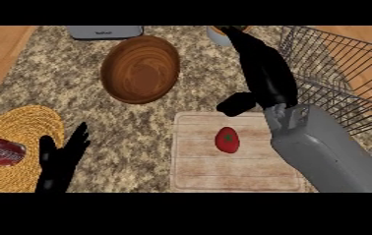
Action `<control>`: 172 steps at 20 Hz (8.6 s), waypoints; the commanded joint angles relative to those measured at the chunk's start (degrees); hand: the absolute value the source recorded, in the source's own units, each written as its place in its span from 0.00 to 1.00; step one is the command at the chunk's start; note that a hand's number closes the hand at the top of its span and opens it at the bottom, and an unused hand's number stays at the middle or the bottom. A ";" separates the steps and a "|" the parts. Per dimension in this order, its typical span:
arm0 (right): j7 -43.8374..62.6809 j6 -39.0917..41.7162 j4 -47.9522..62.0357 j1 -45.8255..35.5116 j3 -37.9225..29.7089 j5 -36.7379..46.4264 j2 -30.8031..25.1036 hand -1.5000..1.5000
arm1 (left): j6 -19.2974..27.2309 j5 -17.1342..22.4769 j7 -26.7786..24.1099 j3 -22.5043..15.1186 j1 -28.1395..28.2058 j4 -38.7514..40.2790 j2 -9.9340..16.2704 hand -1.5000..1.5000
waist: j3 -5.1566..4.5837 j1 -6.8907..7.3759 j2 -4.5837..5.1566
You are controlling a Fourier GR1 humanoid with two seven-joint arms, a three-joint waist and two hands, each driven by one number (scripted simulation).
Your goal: Pick the tomato from the cutting board and place it in the basket
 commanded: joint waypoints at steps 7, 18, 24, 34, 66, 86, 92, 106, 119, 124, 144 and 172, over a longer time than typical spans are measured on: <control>24.43 32.23 -11.39 -7.29 -5.33 -22.36 -7.53 0.00 | -1.23 0.67 1.63 0.77 1.43 1.00 1.06 0.50 | -0.20 -0.10 0.88; 34.86 31.21 -21.28 -6.62 -6.47 -38.77 -15.83 0.00 | -0.60 -1.16 1.70 -0.50 -0.31 1.61 -1.07 0.50 | -0.13 0.67 1.38; 37.11 22.65 -27.28 -1.23 0.04 -33.96 -13.70 0.00 | -1.66 -0.96 1.77 0.39 0.74 1.05 -0.43 0.50 | -0.09 1.46 1.50; 30.05 20.09 -20.97 4.61 5.61 -20.64 -7.72 0.00 | -3.33 -1.97 -0.05 1.08 -1.45 5.06 -1.86 0.50 | -0.07 2.08 1.90; 8.22 18.80 -2.20 18.86 5.29 7.57 8.23 0.00 | -6.66 -5.67 3.18 5.47 -1.26 2.23 -4.17 0.50 | 0.01 2.52 2.00; -0.86 16.82 10.30 22.89 2.38 16.76 13.06 0.00 | -8.03 -7.80 4.83 7.46 1.54 -1.37 -6.31 0.50 | 0.03 2.68 1.99; -9.36 17.54 13.99 19.98 0.05 18.16 9.63 1.00 | -9.02 -8.80 3.31 7.13 1.90 -0.08 -7.31 0.50 | 0.03 2.83 2.06; 11.01 11.16 21.65 15.75 1.91 25.69 21.04 1.00 | -10.79 -9.58 2.63 7.94 0.93 1.21 -7.61 0.50 | 0.01 3.64 2.24; 17.65 -20.00 6.43 6.15 -3.66 24.15 21.28 1.00 | -10.55 -9.38 3.79 9.26 0.99 0.22 -7.19 0.50 | 0.23 2.28 1.58; 23.01 -23.33 -0.64 4.46 -3.72 34.37 21.29 1.00 | -9.35 -10.04 6.12 8.68 3.13 -3.56 -7.38 0.50 | 0.05 2.28 1.39; 22.61 6.68 -11.40 -8.47 -36.75 29.92 8.96 1.00 | -10.48 -10.54 5.15 8.96 2.74 -2.59 -8.32 0.50 | 0.03 2.12 1.77; -10.95 -16.63 13.95 5.82 -53.27 8.55 4.84 1.00 | -9.29 -13.67 5.20 9.68 1.27 -2.03 -11.67 0.50 | 0.04 2.70 2.03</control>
